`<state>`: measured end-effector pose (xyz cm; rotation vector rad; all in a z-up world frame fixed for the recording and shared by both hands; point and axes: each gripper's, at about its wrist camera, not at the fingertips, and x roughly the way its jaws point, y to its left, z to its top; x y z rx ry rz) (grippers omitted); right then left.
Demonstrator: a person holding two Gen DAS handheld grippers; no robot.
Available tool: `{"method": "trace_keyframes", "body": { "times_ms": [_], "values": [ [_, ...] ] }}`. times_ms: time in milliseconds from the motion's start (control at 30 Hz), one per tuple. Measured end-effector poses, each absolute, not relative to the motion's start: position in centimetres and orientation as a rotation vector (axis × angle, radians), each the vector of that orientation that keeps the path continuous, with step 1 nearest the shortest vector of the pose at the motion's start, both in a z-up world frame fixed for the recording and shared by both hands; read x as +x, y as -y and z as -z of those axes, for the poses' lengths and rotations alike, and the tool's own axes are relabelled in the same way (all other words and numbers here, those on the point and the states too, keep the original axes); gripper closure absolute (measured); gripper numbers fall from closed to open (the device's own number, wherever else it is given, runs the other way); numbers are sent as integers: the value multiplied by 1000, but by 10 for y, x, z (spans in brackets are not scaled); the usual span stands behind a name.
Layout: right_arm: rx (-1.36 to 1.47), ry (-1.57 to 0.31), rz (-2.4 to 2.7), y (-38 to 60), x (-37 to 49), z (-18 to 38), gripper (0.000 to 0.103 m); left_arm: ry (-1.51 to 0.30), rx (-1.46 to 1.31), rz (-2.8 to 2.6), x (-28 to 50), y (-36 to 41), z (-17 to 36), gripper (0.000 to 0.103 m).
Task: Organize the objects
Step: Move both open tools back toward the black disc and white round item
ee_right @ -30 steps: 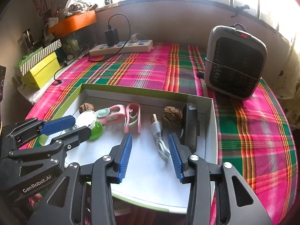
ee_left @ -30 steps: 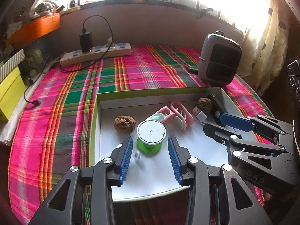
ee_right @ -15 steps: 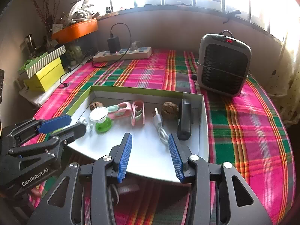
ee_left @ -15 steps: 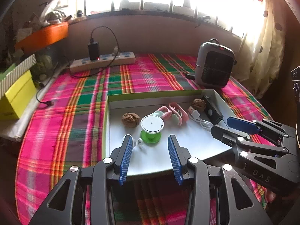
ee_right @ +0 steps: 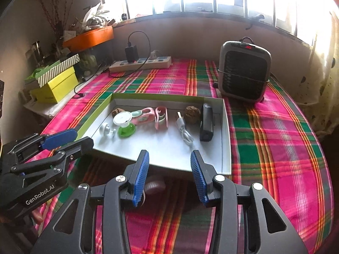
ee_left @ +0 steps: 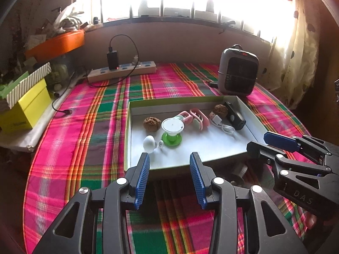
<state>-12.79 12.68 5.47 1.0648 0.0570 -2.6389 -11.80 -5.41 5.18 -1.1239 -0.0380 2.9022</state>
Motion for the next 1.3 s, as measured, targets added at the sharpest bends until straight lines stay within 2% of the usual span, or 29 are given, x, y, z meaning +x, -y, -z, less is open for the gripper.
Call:
{"method": "trace_keyframes", "body": {
  "times_ms": [667,1300],
  "values": [
    [1124,1,2587,-125,-90,-34,60,172,-1157,-2827,-81,64,-35,66],
    [1194,85,2583,-150,-90,-19,60,244,-1189,-2583,-101,42,-21,64]
  ]
}}
